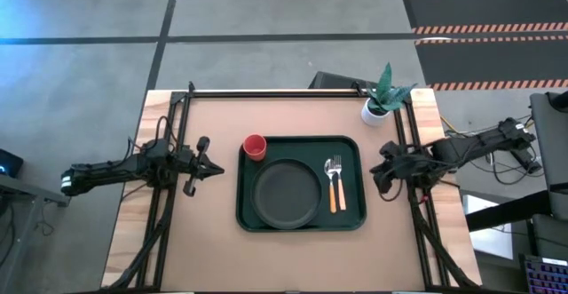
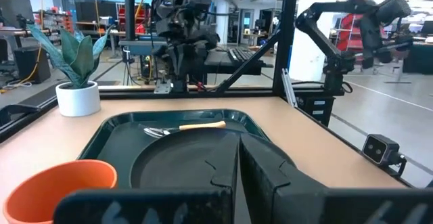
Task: Pick and place plate/cup/fork/spoon on tray
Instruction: Adjust the black serving tray
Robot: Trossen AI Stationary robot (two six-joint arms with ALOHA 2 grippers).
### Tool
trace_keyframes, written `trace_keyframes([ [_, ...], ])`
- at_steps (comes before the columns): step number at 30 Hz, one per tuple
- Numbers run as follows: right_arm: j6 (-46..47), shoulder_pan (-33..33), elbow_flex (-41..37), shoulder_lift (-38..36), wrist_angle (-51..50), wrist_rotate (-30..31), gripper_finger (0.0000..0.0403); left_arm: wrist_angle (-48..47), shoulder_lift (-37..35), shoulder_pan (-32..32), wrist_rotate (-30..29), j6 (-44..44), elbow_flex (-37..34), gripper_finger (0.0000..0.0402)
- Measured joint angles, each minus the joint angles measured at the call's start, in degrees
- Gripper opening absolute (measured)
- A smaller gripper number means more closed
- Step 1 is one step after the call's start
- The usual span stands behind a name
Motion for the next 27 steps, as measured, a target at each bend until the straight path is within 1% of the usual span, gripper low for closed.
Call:
trace_keyframes([
  [1,2.4,0.0,2.4,1.7,-5.3,-0.4,0.0009,0.0,-0.1,0.0,0.0,0.0,0.0,0.0000],
  [3,6.4,0.0,6.3,4.4,-12.3,-2.1,0.0009,0.0,-0.1,0.0,0.0,0.0,0.0,0.0000],
  [5,9.1,0.0,8.4,6.2,-15.9,-3.8,0.0009,0.0,-0.1,0.0,0.0,0.0,0.0,0.0000],
  [6,9.8,0.0,8.9,6.8,-16.0,-4.7,0.0009,0.0,-0.1,0.0,0.0,0.0,0.0,0.0000],
  [9,12.6,0.0,8.7,7.3,-14.9,-6.4,0.0009,0.0,-0.1,0.0,0.0,0.0,0.0,0.0000],
  [12,15.5,0.0,6.6,7.3,-13.2,-9.2,0.0009,0.0,-0.1,0.0,0.0,0.1,0.0,0.0000],
  [16,17.2,0.0,1.6,7.3,-5.9,-12.1,0.0009,0.0,-0.1,0.0,0.0,0.3,0.0,0.0000],
  [19,18.1,0.0,-2.9,7.3,2.3,-12.7,0.0009,0.1,-0.1,0.0,0.0,0.5,0.0,0.0000],
  [21,19.4,0.0,-5.5,7.3,6.0,-13.6,0.0009,0.1,-0.1,0.0,0.0,0.5,0.0,0.0000],
  [23,20.6,0.0,-7.6,7.3,8.1,-14.7,0.0009,0.1,-0.1,0.0,0.0,0.5,0.0,0.0000],
  [27,23.2,0.0,-10.1,7.4,8.9,-16.2,0.0009,0.1,-0.1,0.0,0.0,0.4,0.0,0.0000],
])
